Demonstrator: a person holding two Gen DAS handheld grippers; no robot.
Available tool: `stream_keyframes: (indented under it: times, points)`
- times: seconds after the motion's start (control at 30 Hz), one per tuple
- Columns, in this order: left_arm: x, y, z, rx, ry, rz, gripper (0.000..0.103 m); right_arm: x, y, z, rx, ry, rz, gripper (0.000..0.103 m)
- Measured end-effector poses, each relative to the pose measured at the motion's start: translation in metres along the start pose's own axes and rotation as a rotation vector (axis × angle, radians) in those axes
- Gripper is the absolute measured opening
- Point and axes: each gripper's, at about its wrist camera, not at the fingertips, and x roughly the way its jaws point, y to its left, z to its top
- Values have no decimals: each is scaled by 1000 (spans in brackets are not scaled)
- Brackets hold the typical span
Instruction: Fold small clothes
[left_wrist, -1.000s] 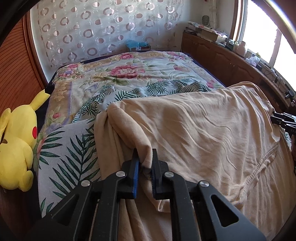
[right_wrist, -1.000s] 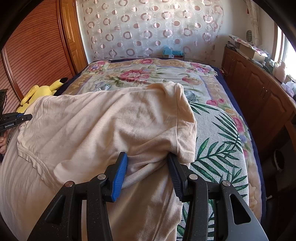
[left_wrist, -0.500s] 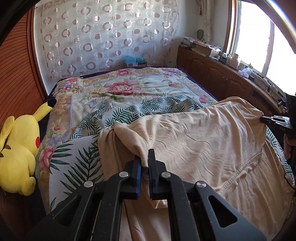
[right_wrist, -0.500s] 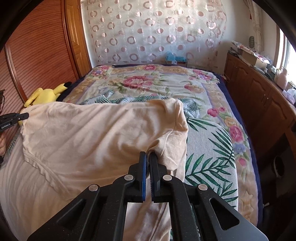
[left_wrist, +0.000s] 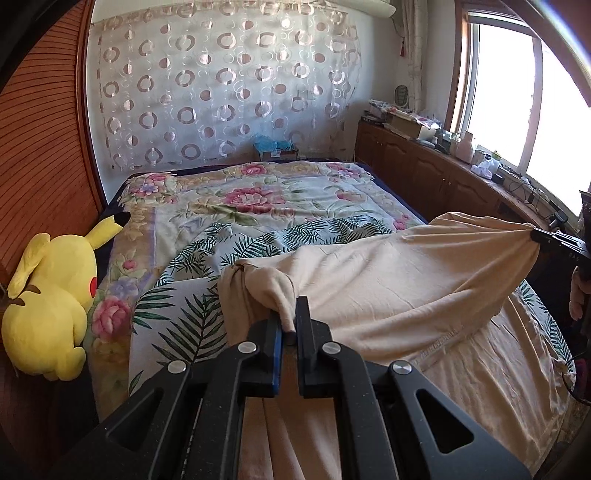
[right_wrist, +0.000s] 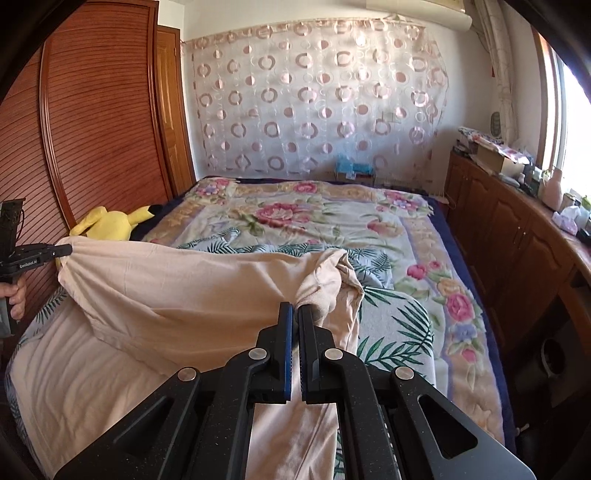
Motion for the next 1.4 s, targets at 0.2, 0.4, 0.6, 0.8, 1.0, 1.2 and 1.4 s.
stream_keyframes:
  times: [0.2,0.4,0.6,0.8,1.0,1.2,1.4]
  points:
    - [-25,-5,-12,1,-23,5,7,-25,6,-21,4,-24,9,3]
    - [-49,-11,-40,6,-31,8,7,-54,13,-51,-7,-27,26,3]
    - [-77,-16,-72,-1,-35,17,7,-86,20,-71,-23,-20,32,3]
    - [-113,-25,-100,-32,-58,15,7,-127,23,-92,0,-33,65,3]
    - [-145,-18,-121,-90,-85,15,7,-161,20,-110,0,-41,75,3]
    - [-139,-19,-133,-75,-37,33,7,-160,25,-127,-28,38,69,3]
    - [-115,-6,-156,-105,52,73,21,-121,30,-136,-43,145,39,4]
